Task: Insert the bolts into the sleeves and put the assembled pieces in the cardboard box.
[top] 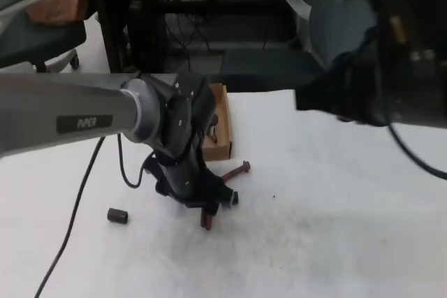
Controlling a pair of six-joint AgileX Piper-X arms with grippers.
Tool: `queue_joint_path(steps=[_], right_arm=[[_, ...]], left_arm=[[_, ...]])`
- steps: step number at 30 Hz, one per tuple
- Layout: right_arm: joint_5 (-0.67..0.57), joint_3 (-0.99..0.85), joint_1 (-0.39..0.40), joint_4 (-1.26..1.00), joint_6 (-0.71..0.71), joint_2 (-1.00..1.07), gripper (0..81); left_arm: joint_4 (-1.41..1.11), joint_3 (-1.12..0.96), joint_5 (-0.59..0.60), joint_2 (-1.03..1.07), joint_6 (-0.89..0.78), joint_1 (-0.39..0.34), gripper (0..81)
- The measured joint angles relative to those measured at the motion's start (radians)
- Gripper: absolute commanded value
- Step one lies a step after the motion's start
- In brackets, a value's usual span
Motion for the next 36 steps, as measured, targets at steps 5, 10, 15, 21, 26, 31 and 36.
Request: queue_joint_path(steps=[5, 10, 15, 21, 26, 31, 36], right_arm=[[0.016, 0.0, 0.0, 0.01, -0.016, -0.012, 0.4], [0.026, 0.009, 0.0, 0.02, -0.015, -0.012, 0.4], [0.032, 0.017, 0.0, 0.026, -0.025, -0.012, 0.4], [0.035, 0.017, 0.0, 0.026, -0.034, -0.012, 0.4], [0.035, 0.017, 0.0, 0.026, -0.039, -0.012, 0.4], [0.039, 0.017, 0.0, 0.021, -0.039, -0.012, 0.4], [0.039, 0.017, 0.0, 0.002, -0.039, -0.012, 0.4]], left_arm=[[0.0, 0.0, 0.0, 0.0, -0.015, 0.0, 70.0], [-0.002, 0.0, 0.077, -0.002, -0.047, 0.0, 70.0], [-0.03, 0.0, 0.085, -0.022, -0.061, 0.0, 70.0], [-0.038, 0.0, 0.047, -0.03, -0.063, 0.033, 70.0], [-0.038, 0.0, 0.065, -0.03, -0.063, 0.072, 64.7], [-0.039, 0.0, 0.106, -0.03, -0.065, 0.081, 64.7], [-0.054, 0.0, 0.111, -0.03, -0.065, 0.078, 64.7]])
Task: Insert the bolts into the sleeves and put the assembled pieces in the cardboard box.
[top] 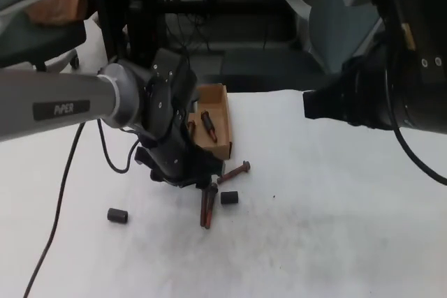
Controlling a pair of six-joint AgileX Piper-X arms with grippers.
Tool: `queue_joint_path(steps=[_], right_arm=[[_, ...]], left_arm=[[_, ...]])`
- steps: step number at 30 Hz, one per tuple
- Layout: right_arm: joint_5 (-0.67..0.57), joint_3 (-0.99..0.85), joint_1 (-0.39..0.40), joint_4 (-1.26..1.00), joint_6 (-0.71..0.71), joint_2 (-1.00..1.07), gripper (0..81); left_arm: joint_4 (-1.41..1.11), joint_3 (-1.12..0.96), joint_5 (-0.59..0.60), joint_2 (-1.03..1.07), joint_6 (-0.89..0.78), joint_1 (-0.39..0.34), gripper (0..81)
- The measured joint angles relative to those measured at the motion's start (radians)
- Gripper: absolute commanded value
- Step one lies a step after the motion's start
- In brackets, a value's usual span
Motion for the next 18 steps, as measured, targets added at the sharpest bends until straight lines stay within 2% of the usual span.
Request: queue_joint_path(steps=[18], right_arm=[[0.0, 0.0, 0.0, 0.0, 0.0, 0.0, 0.4]], left_arm=[[-0.052, 0.0, -0.044, 0.025, -0.003, -0.002, 64.7]])
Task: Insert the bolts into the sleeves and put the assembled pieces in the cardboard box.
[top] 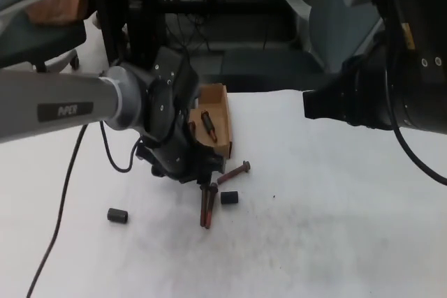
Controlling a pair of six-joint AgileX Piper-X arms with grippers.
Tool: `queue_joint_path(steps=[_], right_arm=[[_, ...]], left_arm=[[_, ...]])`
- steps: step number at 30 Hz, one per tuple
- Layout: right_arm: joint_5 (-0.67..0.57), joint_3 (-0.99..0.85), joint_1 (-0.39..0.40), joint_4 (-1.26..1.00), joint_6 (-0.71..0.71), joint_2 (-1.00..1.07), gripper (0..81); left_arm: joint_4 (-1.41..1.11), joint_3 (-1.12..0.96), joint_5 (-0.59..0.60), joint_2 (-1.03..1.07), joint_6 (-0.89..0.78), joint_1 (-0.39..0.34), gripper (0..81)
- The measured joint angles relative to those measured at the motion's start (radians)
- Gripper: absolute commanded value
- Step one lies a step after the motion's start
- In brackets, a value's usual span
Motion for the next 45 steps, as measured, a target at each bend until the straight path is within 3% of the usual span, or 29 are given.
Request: queue_joint_path(steps=[5, 8, 10, 11, 13, 14, 23, 28, 34, 40, 45], right_arm=[[0.003, 0.0, 0.0, 0.0, -0.006, 0.0, 0.4], [0.007, 0.0, 0.0, 0.0, -0.016, 0.0, 0.4], [0.008, 0.0, 0.0, 0.0, -0.018, 0.0, 0.4], [0.008, 0.0, 0.0, 0.0, -0.018, 0.0, 0.4], [0.008, 0.0, 0.0, 0.0, -0.022, 0.0, 0.4], [0.01, 0.0, 0.0, 0.0, -0.024, 0.0, 0.4], [0.015, 0.007, 0.0, 0.037, -0.056, -0.002, 0.4], [-0.008, 0.106, 0.026, 0.015, -0.067, -0.063, 0.4], [-0.093, 0.352, 0.182, -0.211, -0.067, -0.175, 0.4], [-0.133, 0.566, 0.36, -0.646, -0.095, -0.139, 0.4], [-0.159, 0.623, 0.422, -0.896, -0.132, -0.032, 0.4]], left_arm=[[0.012, -0.006, 0.0, 0.043, 0.003, 0.0, 64.1], [0.015, -0.009, -0.003, 0.045, 0.002, 0.0, 58.4], [0.015, -0.009, -0.009, 0.045, 0.002, 0.0, 47.2], [0.015, -0.009, -0.016, 0.047, 0.002, 0.0, 37.7], [0.022, -0.009, -0.025, 0.047, 0.004, 0.0, 6.3], [0.026, -0.009, -0.026, 0.05, 0.004, 0.004, 1.0], [0.041, -0.013, 0.014, 0.036, 0.02, 0.006, 1.7], [-0.008, 0.053, 0.086, -0.108, 0.07, -0.001, 1.7], [-0.248, 0.277, 0.173, -0.447, 0.111, -0.017, 1.7], [-0.486, 0.548, 0.251, -0.783, 0.141, -0.065, 1.7], [-0.648, 0.72, 0.249, -1.033, 0.178, -0.114, 1.7]])
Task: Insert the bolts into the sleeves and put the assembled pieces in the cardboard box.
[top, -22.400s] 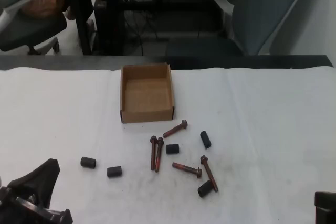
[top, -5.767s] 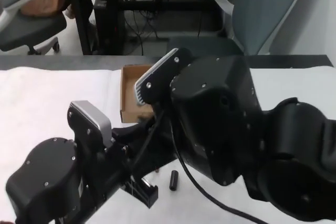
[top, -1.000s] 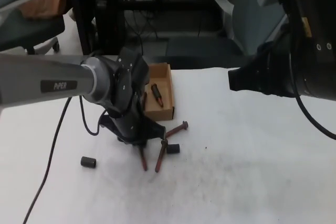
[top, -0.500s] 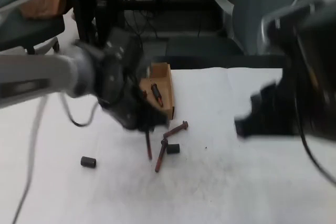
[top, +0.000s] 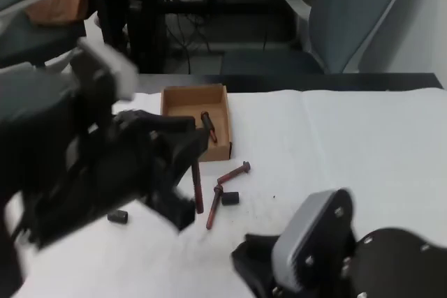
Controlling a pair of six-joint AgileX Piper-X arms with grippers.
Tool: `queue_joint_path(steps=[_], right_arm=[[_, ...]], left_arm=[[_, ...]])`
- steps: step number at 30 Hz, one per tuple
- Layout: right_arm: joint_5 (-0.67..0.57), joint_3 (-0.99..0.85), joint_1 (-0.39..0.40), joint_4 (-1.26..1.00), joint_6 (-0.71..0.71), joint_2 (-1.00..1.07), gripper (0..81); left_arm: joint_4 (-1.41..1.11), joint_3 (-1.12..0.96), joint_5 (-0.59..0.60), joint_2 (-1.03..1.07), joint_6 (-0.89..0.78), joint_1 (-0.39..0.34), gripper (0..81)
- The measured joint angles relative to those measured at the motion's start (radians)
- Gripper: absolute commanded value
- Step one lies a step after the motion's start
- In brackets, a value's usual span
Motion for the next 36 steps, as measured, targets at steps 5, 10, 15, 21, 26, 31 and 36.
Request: queue_joint_path(steps=[5, 10, 15, 21, 26, 31, 36], right_arm=[[-0.075, 0.004, 0.004, -0.215, -0.002, 0.12, 0.4], [-0.1, -0.01, 0.003, -0.333, -0.002, 0.184, 0.4], [-0.141, -0.034, 0.003, -0.339, -0.01, 0.189, 0.4], [-0.148, -0.055, 0.003, -0.336, -0.01, 0.192, 0.4], [-0.105, -0.058, 0.005, -0.338, -0.034, 0.193, 0.4], [-0.088, -0.058, 0.005, -0.338, -0.039, 0.193, 0.4], [-0.078, -0.058, 0.005, -0.364, -0.039, 0.193, 0.4]], left_arm=[[-0.067, 0.101, -0.071, -0.116, 0.009, -0.073, 1.7], [-0.07, 0.131, -0.141, -0.13, 0.017, -0.124, 1.7], [-0.088, 0.131, -0.198, -0.13, 0.049, -0.137, 1.7], [-0.098, 0.131, -0.211, -0.136, 0.055, -0.137, 1.7], [-0.109, 0.131, -0.221, -0.136, 0.058, -0.137, 1.7], [-0.111, 0.131, -0.228, -0.136, 0.06, -0.137, 1.7], [-0.123, 0.131, -0.233, -0.139, 0.062, -0.137, 1.7]])
